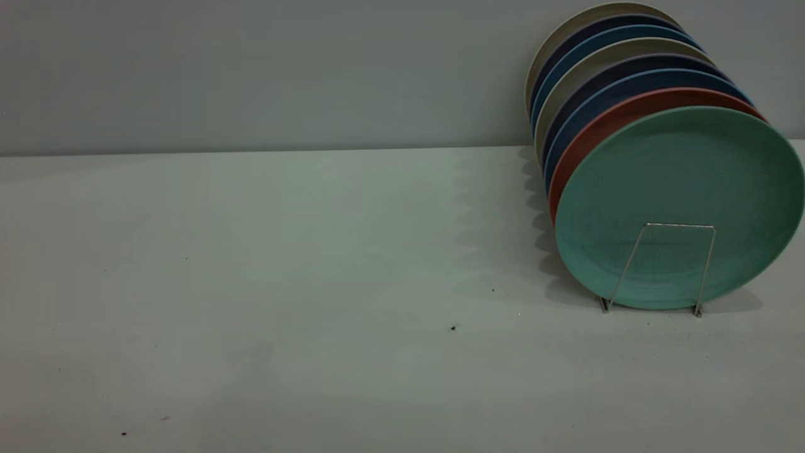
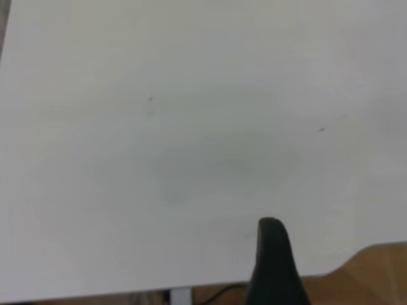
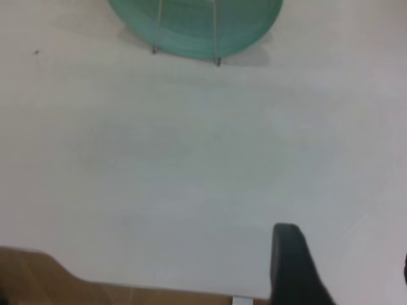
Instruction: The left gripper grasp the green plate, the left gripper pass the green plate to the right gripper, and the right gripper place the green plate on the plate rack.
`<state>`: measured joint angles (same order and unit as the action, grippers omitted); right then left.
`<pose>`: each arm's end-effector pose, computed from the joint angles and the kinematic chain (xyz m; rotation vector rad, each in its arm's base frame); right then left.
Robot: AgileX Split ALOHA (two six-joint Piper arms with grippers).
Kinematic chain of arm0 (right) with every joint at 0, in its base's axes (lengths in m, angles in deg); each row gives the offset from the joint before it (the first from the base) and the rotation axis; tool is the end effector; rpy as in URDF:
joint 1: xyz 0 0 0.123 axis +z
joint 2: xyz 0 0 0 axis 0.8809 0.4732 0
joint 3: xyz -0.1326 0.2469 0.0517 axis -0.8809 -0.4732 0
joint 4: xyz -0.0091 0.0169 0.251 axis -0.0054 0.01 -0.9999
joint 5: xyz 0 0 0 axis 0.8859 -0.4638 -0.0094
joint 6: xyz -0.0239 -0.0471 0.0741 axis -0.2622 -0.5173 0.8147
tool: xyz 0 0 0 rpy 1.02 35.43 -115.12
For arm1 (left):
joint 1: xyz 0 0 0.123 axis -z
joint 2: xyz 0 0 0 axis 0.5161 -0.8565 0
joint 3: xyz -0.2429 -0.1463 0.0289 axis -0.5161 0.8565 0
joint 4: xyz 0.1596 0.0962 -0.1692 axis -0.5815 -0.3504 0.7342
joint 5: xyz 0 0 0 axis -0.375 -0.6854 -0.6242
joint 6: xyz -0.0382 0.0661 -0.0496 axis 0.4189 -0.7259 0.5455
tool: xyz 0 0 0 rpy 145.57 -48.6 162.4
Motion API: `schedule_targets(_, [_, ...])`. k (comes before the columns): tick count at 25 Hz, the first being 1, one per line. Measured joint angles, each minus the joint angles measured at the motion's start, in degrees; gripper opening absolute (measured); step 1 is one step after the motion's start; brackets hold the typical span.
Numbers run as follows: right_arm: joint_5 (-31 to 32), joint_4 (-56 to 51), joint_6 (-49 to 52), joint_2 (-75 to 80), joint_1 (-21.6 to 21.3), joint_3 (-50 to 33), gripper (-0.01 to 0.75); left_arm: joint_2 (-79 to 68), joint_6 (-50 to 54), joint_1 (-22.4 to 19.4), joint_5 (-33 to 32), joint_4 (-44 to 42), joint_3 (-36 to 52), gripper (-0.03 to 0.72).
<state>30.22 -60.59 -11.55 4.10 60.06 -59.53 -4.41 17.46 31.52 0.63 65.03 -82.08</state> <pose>0.0107 0.0065 0.2655 -0.1484 2.2531 0.0013 -0.0006 0.0027 0.2677 0.0860 2.1744 0.0758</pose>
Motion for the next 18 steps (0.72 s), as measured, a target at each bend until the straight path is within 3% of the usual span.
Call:
schedule_targets(4, [0.00,0.16,0.24,0.00,0.00,-0.07,0.429,0.35,1.92,2.26,0.00,1.30,0.00,0.563])
schedule_targets(18, [0.00,0.29,0.24,0.00,0.00,-0.17,0.429,0.35,3.05,2.49,0.05,2.64,0.00,0.563])
